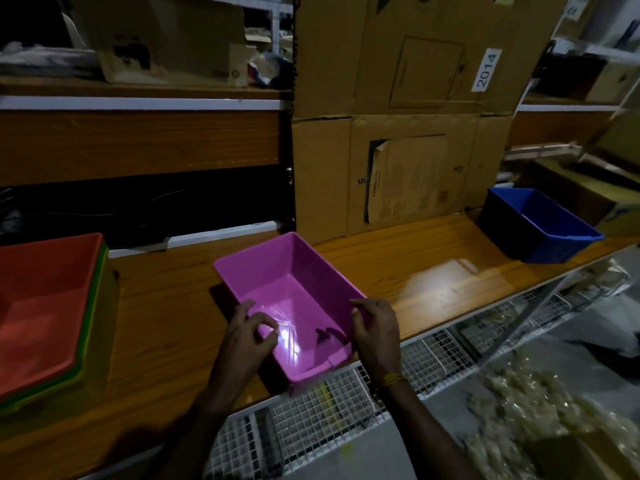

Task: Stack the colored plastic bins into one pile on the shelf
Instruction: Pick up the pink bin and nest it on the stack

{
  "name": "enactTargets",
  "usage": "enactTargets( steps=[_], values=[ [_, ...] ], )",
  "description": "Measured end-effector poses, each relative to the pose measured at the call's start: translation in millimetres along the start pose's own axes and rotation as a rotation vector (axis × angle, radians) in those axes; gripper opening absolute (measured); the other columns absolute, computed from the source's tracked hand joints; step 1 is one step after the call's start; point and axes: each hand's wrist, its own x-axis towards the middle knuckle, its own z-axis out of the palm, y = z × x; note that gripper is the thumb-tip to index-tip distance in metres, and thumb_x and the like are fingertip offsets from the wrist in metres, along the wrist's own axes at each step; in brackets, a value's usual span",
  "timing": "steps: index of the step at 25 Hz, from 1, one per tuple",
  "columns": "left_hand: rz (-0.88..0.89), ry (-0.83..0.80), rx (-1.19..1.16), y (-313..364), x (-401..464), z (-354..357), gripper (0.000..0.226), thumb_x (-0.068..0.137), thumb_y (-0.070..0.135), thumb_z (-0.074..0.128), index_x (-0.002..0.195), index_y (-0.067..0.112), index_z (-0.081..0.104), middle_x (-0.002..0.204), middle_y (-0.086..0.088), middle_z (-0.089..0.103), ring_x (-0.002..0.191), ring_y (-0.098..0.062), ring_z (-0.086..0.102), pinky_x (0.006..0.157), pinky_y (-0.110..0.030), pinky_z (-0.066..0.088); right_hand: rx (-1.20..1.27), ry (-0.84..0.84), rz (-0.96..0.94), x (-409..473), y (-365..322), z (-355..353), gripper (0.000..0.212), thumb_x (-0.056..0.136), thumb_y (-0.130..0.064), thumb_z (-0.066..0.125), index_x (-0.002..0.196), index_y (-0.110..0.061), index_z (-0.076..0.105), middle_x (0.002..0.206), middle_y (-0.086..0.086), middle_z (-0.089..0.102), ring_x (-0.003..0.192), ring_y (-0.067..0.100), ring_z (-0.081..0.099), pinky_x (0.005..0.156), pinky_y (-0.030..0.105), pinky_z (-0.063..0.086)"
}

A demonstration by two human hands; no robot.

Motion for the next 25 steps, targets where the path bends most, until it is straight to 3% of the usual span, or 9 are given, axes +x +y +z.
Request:
enactTargets(
  steps=[2,6,10,13,16,18,22,25],
  values=[
    [-0.020,0.146,0.013,-2,-1,-10,0.021,0.082,0.009,0.070,0.093,0.027,0.067,0.140,0.001,0.042,0.119,-0.014,0.049,0.095,-0.028,0.042,-0.026,-0.061,0.048,4,-1,4,0.021,0.090,-0.011,0.060,0.108,-0.015,0.070,0.112,0.012,0.060,0.105,0.026,0.053,0.090,0.039,0.049],
    [-0.054,0.307,-0.009,-7,-17,-14,0.028,0.085,0.008,0.067,0.103,0.029,0.067,0.120,-0.002,0.049,0.095,-0.020,0.060,0.084,-0.035,0.054,0.104,-0.121,0.134,-6,-13,13,0.020,0.092,-0.010,0.061,0.110,-0.014,0.070,0.116,0.011,0.060,0.103,0.019,0.056,0.086,0.022,0.042],
    [-0.129,0.388,-0.100,-3,-27,-17,0.021,0.088,0.013,0.065,0.104,0.027,0.070,0.114,-0.003,0.055,0.085,-0.016,0.059,0.077,-0.042,0.057,0.311,-0.042,0.262,-10,-21,17,0.017,0.093,-0.013,0.059,0.104,-0.019,0.071,0.108,0.006,0.065,0.103,0.025,0.064,0.088,0.039,0.056],
    [-0.101,0.459,-0.187,13,-28,-30,0.016,0.092,0.022,0.063,0.100,0.036,0.066,0.115,-0.003,0.058,0.093,-0.020,0.063,0.077,-0.040,0.057,0.406,0.002,0.277,-4,-32,14,0.017,0.095,-0.018,0.058,0.104,-0.023,0.071,0.107,0.008,0.070,0.098,0.022,0.067,0.083,0.036,0.057],
    [-0.125,0.499,-0.423,29,-19,-46,0.010,0.090,0.046,0.061,0.099,0.049,0.065,0.118,0.002,0.061,0.101,-0.019,0.065,0.078,-0.043,0.058,0.529,0.067,0.212,4,-52,8,0.017,0.097,-0.021,0.057,0.106,-0.025,0.071,0.109,0.004,0.070,0.100,0.017,0.066,0.082,0.033,0.056],
    [-0.103,0.517,-0.531,38,-12,-57,0.026,0.088,0.058,0.056,0.107,0.044,0.066,0.119,-0.002,0.065,0.103,-0.022,0.065,0.079,-0.042,0.058,0.618,0.094,0.176,11,-66,4,0.021,0.097,-0.028,0.055,0.110,-0.023,0.071,0.112,-0.001,0.070,0.103,0.015,0.064,0.083,0.031,0.054],
    [0.028,0.536,-0.599,60,-2,-75,0.047,0.093,0.053,0.047,0.124,0.021,0.062,0.121,-0.005,0.063,0.096,0.000,0.062,0.070,-0.012,0.049,0.700,0.129,0.140,23,-85,-5,0.036,0.093,-0.047,0.049,0.119,-0.028,0.065,0.119,-0.004,0.067,0.110,0.012,0.063,0.086,0.028,0.054],
    [0.028,0.509,-0.568,57,4,-76,0.052,0.088,0.067,0.045,0.124,0.033,0.060,0.123,-0.007,0.062,0.105,-0.021,0.063,0.077,-0.032,0.054,0.694,0.124,0.173,26,-88,-3,0.041,0.092,-0.051,0.046,0.120,-0.029,0.064,0.119,-0.003,0.067,0.110,0.014,0.063,0.087,0.032,0.054]
  ],
)
